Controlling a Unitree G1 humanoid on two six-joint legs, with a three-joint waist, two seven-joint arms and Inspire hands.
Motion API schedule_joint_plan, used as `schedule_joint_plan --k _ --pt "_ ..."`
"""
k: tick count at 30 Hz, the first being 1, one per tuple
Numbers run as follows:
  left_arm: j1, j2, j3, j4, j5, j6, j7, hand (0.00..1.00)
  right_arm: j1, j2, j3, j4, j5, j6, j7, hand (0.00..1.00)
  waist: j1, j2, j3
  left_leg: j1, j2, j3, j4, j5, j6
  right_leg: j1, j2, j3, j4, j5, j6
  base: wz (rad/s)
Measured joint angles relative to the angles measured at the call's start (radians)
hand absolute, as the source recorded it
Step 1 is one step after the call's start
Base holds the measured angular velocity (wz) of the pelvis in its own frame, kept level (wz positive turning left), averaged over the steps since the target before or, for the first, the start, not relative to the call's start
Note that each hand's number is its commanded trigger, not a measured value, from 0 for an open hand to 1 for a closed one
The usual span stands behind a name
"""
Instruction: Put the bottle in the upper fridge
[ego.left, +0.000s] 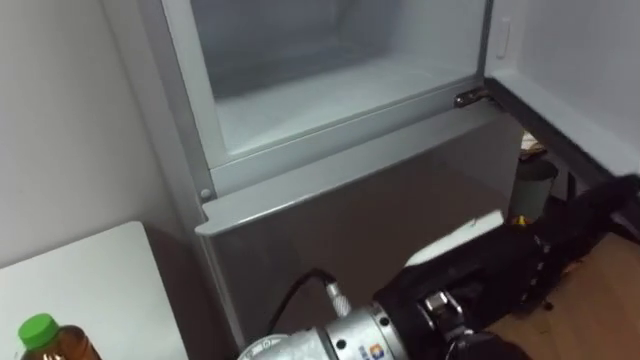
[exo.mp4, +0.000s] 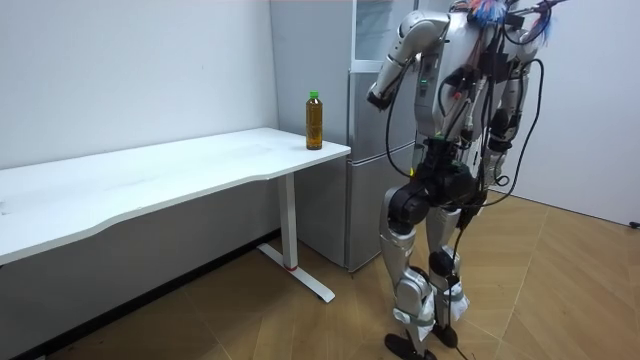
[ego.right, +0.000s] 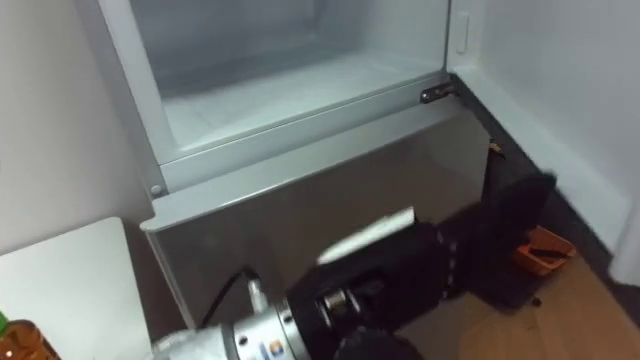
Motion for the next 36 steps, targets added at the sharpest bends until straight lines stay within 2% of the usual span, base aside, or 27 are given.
schedule_joint_plan --k 2,4,7,12,17,23,29,32,36 --pt "-0.033 -0.02 0.005 -0.006 -0.013 -0.024 0.003 0.0 0.003 -0.003 0.001 -0.004 0.0 0.0 0.0 0.0 0.0 0.006 0.0032 0.012 0.002 0.002 0.0 -0.002 -0.003 0.013 0.002 0.001 -0.001 0.001 -0.001 -0.07" --pt "-0.039 -0.032 0.005 -0.006 -0.034 -0.027 0.005 0.0 0.005 -0.005 0.001 -0.008 0.001 0.0 -0.002 0.0 0.0 0.015 0.0038 0.024 0.005 0.006 -0.001 -0.006 -0.008 0.016 0.003 0.002 -0.002 -0.001 -0.004 -0.17" --pt "-0.038 -0.032 0.0 -0.003 -0.043 -0.027 0.005 0.0 0.007 -0.005 0.001 -0.011 0.0 0.001 -0.019 0.0 -0.006 0.024 0.0044 0.03 0.01 0.008 -0.001 -0.008 -0.012 0.016 0.005 0.002 0.0 -0.002 -0.009 -0.17" --pt "-0.039 -0.032 0.0 0.01 -0.043 -0.027 0.007 0.0 0.009 -0.01 0.001 -0.009 -0.001 0.009 -0.038 0.0 -0.022 0.027 0.0056 0.042 0.017 0.008 -0.001 -0.009 -0.02 0.016 0.02 0.035 0.001 0.003 -0.018 -0.18" --pt "-0.039 -0.048 -0.005 0.02 -0.043 -0.027 0.019 0.0 0.008 -0.009 0.002 -0.006 0.0 0.009 -0.059 0.0 -0.042 0.029 0.0068 0.045 0.017 0.008 -0.007 -0.01 -0.021 0.015 0.024 0.043 -0.001 0.003 -0.019 -0.07" --pt "-0.039 -0.05 -0.01 0.023 -0.052 -0.027 0.022 0.0 0.008 -0.004 0.002 -0.006 0.004 0.011 -0.063 0.0 -0.058 0.03 0.0073 0.044 0.019 0.008 -0.015 -0.014 -0.026 0.007 0.037 0.063 -0.005 0.003 -0.02 -0.09" --pt "-0.039 -0.051 -0.048 0.054 -0.083 -0.03 0.022 0.0 0.005 -0.004 0.003 -0.008 0.004 0.022 -0.058 0.0 -0.065 0.033 0.0088 0.041 0.022 0.023 -0.016 -0.014 -0.027 -0.002 0.037 0.084 -0.002 0.004 -0.022 -0.11" --pt "-0.039 -0.056 -0.053 0.068 -0.082 -0.031 0.022 0.0 0.005 -0.004 0.0 -0.009 0.002 0.022 -0.056 0.0 -0.088 0.041 0.013 0.043 0.022 0.032 -0.016 -0.015 -0.03 -0.002 0.038 0.094 -0.011 0.004 -0.022 -0.1" --pt "-0.039 -0.082 -0.058 0.111 -0.081 -0.033 0.022 0.0 0.011 -0.004 0.0 -0.011 0.001 0.023 -0.056 0.0 -0.12 0.048 0.017 0.042 0.023 0.037 -0.016 -0.016 -0.03 -0.007 0.042 0.103 -0.013 0.004 -0.023 -0.08"
